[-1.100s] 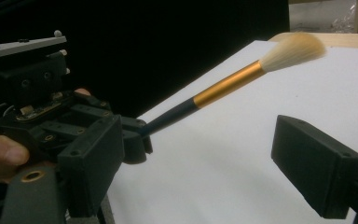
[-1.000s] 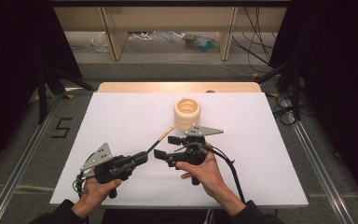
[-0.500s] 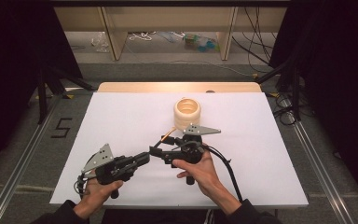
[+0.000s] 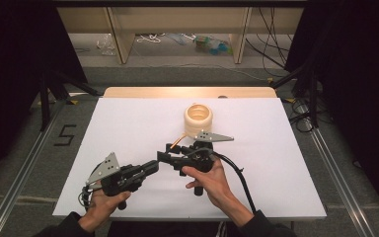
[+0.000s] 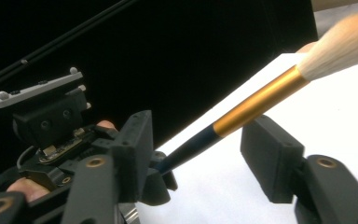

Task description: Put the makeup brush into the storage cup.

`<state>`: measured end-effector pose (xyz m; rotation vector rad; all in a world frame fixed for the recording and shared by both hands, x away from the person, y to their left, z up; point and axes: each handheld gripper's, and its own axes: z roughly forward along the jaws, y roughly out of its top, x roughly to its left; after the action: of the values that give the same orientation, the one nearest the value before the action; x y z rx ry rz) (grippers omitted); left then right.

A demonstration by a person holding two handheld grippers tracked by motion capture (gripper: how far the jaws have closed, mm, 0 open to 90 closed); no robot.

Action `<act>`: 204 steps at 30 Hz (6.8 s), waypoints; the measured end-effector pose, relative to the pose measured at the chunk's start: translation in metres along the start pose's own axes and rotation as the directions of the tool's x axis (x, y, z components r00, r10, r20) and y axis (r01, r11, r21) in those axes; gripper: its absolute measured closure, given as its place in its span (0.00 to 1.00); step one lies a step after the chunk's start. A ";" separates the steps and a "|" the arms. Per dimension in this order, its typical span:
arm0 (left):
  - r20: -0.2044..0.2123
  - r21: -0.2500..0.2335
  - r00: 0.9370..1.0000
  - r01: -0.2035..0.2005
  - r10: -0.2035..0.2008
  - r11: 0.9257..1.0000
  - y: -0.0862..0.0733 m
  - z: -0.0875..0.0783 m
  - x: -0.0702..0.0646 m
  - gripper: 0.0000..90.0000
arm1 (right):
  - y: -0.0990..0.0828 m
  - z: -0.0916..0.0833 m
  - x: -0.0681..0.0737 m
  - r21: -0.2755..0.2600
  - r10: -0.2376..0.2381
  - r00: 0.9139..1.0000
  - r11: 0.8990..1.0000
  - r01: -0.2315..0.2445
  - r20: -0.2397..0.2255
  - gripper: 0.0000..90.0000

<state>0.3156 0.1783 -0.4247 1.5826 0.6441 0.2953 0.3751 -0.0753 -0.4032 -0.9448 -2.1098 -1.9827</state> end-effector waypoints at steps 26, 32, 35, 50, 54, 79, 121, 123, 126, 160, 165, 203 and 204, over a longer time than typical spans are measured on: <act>0.003 -0.009 1.000 -0.008 0.008 1.000 0.000 0.000 -0.001 0.93 | -0.001 0.000 -0.001 -0.013 0.030 0.999 0.999 -0.030 -0.032 0.69; 0.003 -0.010 1.000 0.002 -0.002 1.000 0.000 0.000 -0.002 0.93 | -0.001 -0.001 0.000 -0.006 0.046 0.998 0.999 -0.046 -0.036 0.72; 0.006 -0.012 1.000 -0.006 0.006 1.000 0.000 0.000 -0.002 0.93 | -0.001 -0.001 0.000 -0.005 0.050 0.998 0.999 -0.051 -0.039 0.73; 0.010 -0.017 1.000 0.008 -0.008 1.000 0.000 0.000 -0.003 0.93 | -0.001 -0.002 0.002 -0.004 0.075 0.995 0.997 -0.075 -0.069 0.82; 0.021 -0.016 1.000 -0.021 0.021 1.000 0.000 0.000 -0.002 0.93 | -0.001 -0.002 0.002 -0.015 0.074 0.994 0.997 -0.075 -0.084 0.86; 0.001 0.028 0.999 -0.033 0.033 0.999 -0.001 0.004 0.001 0.54 | 0.008 -0.007 0.015 -0.015 -0.063 0.994 0.998 0.061 -0.085 0.92; -0.135 0.101 0.989 -0.052 0.065 0.994 -0.003 -0.007 0.025 0.27 | 0.040 -0.047 -0.009 0.103 -0.323 0.926 0.946 0.309 0.194 0.92; -0.141 0.103 0.988 -0.049 0.063 0.994 -0.003 -0.007 0.026 0.27 | 0.041 -0.048 -0.011 0.105 -0.332 0.920 0.943 0.316 0.210 0.92; -0.138 0.100 0.988 -0.056 0.069 0.993 -0.004 -0.007 0.027 0.27 | 0.042 -0.051 -0.013 0.118 -0.343 0.910 0.939 0.324 0.233 0.92; -0.162 0.116 0.985 -0.046 0.065 0.992 -0.006 -0.010 0.030 0.26 | 0.060 -0.064 -0.051 0.166 -0.338 0.875 0.940 0.298 0.345 0.92; -0.160 0.115 0.985 -0.053 0.071 0.992 -0.006 -0.011 0.030 0.26 | 0.065 -0.065 -0.053 0.164 -0.342 0.871 0.939 0.302 0.352 0.92; -0.189 0.116 0.978 -0.064 0.085 0.991 -0.006 -0.014 0.034 0.23 | 0.088 -0.064 -0.082 0.153 -0.328 0.838 0.945 0.290 0.436 0.92; -0.188 0.113 0.978 -0.065 0.086 0.991 -0.006 -0.014 0.035 0.22 | 0.089 -0.064 -0.082 0.157 -0.326 0.839 0.945 0.285 0.436 0.92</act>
<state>0.3347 0.2092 -0.4356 1.6962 0.7597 0.4820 0.4633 -0.1681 -0.3549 -1.2253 -2.7327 -1.9208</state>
